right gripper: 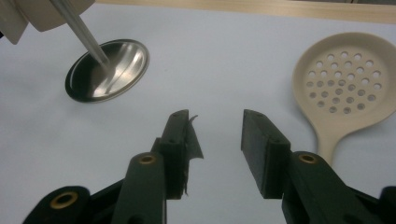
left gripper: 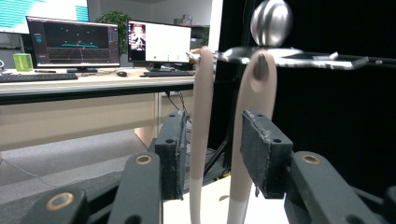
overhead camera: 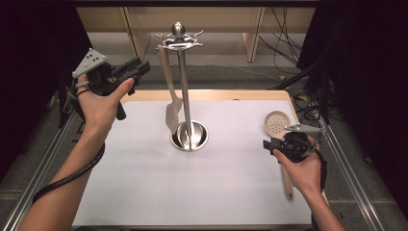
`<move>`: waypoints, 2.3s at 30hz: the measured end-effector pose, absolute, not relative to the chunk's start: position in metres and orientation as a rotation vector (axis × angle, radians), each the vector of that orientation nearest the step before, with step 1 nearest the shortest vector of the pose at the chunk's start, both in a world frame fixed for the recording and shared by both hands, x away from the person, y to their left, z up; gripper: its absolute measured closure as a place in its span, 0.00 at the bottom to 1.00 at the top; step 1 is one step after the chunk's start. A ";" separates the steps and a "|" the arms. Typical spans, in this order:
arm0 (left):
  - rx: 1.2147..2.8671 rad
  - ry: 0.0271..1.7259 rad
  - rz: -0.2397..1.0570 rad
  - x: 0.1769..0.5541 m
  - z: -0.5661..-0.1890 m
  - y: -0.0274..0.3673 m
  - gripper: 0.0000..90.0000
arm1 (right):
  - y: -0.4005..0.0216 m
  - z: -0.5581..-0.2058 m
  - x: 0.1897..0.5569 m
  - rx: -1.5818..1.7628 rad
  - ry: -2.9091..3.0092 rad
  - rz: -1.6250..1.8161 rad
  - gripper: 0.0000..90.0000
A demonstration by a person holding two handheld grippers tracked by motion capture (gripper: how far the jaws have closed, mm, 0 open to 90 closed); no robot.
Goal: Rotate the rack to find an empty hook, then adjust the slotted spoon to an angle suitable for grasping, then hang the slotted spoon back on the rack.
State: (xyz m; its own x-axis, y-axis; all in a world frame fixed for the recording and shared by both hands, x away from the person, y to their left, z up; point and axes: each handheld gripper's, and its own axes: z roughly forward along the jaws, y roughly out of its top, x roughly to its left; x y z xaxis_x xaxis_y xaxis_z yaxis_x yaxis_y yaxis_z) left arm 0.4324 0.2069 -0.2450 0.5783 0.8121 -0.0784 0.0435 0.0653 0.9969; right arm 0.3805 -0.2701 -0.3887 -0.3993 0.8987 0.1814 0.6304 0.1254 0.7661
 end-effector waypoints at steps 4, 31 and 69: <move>1.404 0.801 0.681 0.430 -0.249 0.208 0.65 | -0.271 -0.390 0.383 1.513 2.090 1.101 0.69; 1.427 0.798 0.658 0.425 -0.261 0.203 0.63 | -0.296 -0.409 0.390 1.710 2.178 0.832 0.66; 1.433 0.834 0.611 0.419 -0.296 0.209 0.56 | -0.304 -0.432 0.407 2.060 2.232 0.441 0.67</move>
State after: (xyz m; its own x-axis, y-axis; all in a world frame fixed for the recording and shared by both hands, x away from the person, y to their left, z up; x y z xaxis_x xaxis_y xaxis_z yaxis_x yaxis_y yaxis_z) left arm 0.4187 0.2091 -0.2957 0.5911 0.7964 -0.1279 0.1182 0.0714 0.9904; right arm 0.4066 -0.3040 -0.4324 -0.0977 0.9854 0.1397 0.9646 0.0592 0.2572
